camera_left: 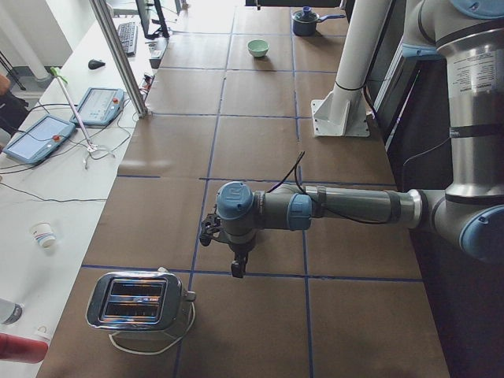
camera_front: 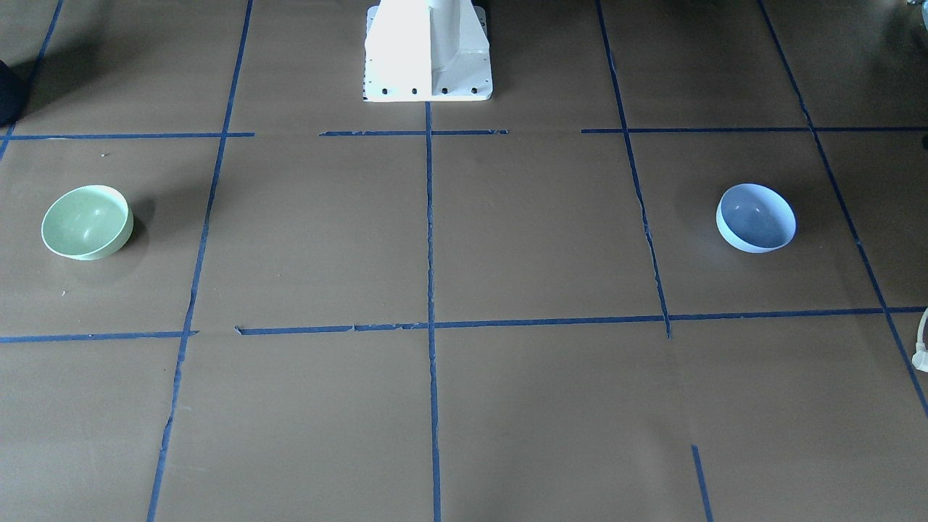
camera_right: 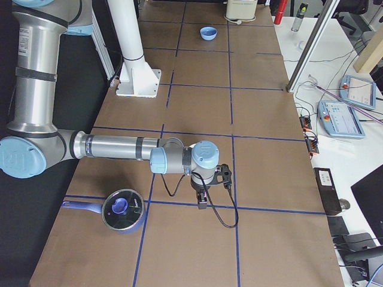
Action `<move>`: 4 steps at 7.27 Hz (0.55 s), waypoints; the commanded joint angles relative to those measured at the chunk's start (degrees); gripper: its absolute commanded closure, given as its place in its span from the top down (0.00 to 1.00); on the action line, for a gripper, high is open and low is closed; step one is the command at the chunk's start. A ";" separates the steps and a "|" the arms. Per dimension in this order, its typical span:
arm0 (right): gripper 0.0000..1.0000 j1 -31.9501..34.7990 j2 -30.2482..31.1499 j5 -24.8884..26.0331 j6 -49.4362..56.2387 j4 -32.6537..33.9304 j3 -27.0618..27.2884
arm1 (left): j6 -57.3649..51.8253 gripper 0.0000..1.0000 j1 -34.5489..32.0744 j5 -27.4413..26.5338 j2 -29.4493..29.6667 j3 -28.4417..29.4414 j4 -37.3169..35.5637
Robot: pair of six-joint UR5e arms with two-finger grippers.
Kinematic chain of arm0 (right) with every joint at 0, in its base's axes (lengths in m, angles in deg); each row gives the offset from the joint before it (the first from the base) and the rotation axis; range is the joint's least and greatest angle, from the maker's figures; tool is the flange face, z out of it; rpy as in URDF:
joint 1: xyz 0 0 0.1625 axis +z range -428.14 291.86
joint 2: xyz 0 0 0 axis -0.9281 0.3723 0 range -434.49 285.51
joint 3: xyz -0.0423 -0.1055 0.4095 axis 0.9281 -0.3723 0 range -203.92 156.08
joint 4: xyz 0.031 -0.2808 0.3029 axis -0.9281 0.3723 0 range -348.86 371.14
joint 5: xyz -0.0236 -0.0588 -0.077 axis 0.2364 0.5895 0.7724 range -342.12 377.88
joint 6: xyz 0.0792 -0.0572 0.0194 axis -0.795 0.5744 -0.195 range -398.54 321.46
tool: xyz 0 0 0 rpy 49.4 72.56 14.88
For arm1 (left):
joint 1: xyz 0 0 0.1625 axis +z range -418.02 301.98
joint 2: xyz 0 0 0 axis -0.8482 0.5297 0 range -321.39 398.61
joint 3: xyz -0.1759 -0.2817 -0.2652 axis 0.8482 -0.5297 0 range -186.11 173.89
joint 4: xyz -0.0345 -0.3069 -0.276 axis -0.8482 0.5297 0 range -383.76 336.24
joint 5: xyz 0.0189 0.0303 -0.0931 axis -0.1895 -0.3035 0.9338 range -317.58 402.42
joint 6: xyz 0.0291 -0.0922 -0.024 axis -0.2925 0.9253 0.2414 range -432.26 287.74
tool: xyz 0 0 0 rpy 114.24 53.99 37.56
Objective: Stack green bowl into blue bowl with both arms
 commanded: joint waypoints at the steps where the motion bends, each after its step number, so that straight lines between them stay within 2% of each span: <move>1: 1.00 -0.04 0.00 -0.05 0.28 -0.09 0.09 | 0.01 1.00 0.09 -0.09 0.03 0.17 0.00; 4: 1.00 -0.04 0.00 -0.05 0.63 0.00 -0.35 | 0.28 1.00 0.00 0.26 2.04 0.18 0.44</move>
